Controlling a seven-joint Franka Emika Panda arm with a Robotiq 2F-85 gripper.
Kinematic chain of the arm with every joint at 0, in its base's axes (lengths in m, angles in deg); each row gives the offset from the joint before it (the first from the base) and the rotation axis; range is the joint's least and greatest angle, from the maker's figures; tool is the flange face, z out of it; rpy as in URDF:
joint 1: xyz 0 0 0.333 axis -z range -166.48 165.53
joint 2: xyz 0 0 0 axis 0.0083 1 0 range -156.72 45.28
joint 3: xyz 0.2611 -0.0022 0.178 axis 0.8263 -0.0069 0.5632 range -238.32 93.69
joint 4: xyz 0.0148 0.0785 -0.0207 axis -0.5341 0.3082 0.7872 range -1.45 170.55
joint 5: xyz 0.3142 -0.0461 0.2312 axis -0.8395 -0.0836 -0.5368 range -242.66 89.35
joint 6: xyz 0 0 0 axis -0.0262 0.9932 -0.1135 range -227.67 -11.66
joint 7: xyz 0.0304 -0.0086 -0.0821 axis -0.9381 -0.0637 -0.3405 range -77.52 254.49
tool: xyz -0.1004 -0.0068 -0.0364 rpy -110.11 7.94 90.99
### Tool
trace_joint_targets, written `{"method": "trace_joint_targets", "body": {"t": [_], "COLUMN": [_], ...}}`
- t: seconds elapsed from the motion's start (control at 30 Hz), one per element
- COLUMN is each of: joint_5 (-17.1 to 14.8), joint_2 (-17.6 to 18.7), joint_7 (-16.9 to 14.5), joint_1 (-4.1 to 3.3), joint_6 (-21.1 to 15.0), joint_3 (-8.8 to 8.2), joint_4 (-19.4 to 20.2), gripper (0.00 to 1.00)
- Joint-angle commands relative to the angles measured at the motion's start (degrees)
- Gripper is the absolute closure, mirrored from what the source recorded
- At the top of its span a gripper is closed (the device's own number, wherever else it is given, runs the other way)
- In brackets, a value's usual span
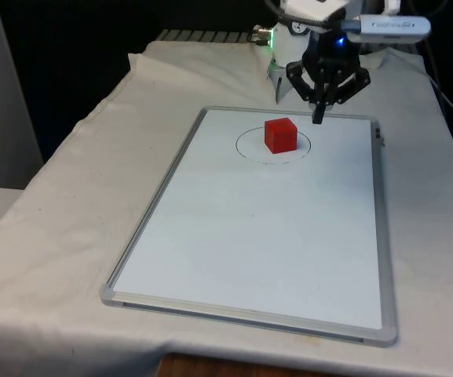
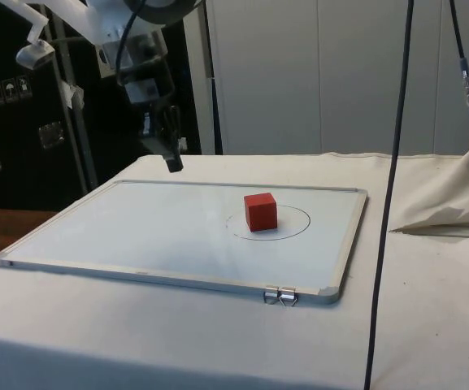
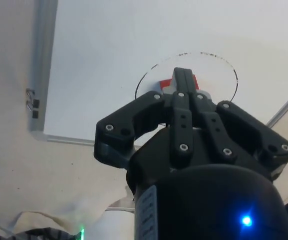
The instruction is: Push the cube into the marked area.
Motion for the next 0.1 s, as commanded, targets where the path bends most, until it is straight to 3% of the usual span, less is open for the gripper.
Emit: {"method": "trace_joint_targets", "body": {"t": [0.0,0.07], "joint_5": [-0.63,-0.23], "joint_2": [-0.11,0.00], "joint_7": [0.06,0.17], "joint_1": [0.17,0.00], "joint_6": [-0.52,0.00], "joint_3": [0.11,0.00], "joint_4": [0.11,0.00], "gripper": [1.00,1.00]}}
